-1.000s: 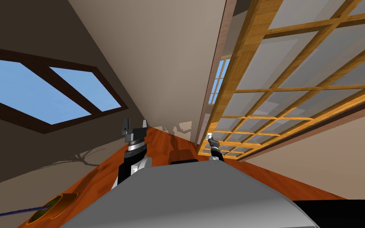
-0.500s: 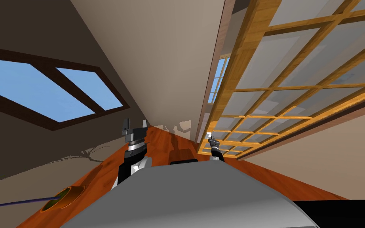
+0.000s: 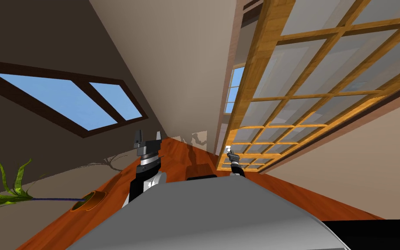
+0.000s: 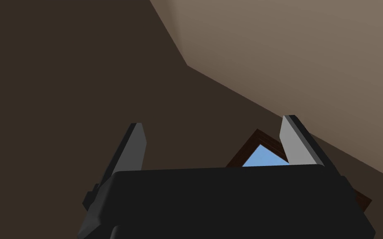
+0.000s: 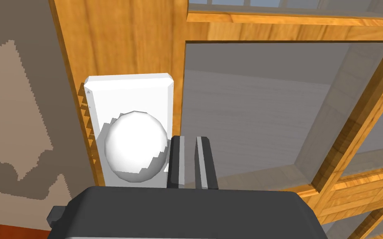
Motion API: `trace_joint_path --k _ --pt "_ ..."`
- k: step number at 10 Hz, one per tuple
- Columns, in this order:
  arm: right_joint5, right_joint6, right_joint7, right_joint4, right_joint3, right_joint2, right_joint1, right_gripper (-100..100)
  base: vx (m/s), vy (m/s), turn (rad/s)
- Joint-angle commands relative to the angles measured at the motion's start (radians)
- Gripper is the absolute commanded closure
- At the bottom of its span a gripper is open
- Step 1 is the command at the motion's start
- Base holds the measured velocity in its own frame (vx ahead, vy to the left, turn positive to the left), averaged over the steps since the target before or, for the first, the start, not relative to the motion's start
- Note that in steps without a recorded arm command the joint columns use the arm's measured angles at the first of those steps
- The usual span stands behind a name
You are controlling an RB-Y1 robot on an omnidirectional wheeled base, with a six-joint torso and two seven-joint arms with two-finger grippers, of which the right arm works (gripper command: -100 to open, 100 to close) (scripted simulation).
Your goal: Pull the door open
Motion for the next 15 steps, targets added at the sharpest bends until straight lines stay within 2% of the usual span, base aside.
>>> trace_joint_path --k 1,5,7,8,9,10,11,15 --pt "0.016 -0.003 -0.011 -0.022 0.034 0.01 0.009 -100 -0.13 -0.046 0.077" --pt "0.031 -0.017 -0.031 -0.028 0.065 0.005 0.017 -100 -0.108 -0.039 0.058" --pt "0.031 -0.017 -0.031 -0.028 0.065 0.005 0.017 -100 -0.06 -0.018 0.015" --pt "0.024 -0.029 -0.038 -0.004 0.047 -0.011 0.011 -100 -0.012 -0.022 -0.05" --pt "0.011 -0.026 -0.047 0.0 0.03 -0.013 0.011 -100 0.061 0.028 -0.002" --pt "0.013 -0.028 -0.041 0.005 0.028 -0.02 0.014 -100 0.038 0.003 -0.058" --pt "0.013 -0.028 -0.041 0.005 0.028 -0.02 0.014 100 -0.011 -0.019 0.02" --pt "0.013 -0.028 -0.041 0.005 0.028 -0.02 0.014 100 -0.006 0.004 0.007"
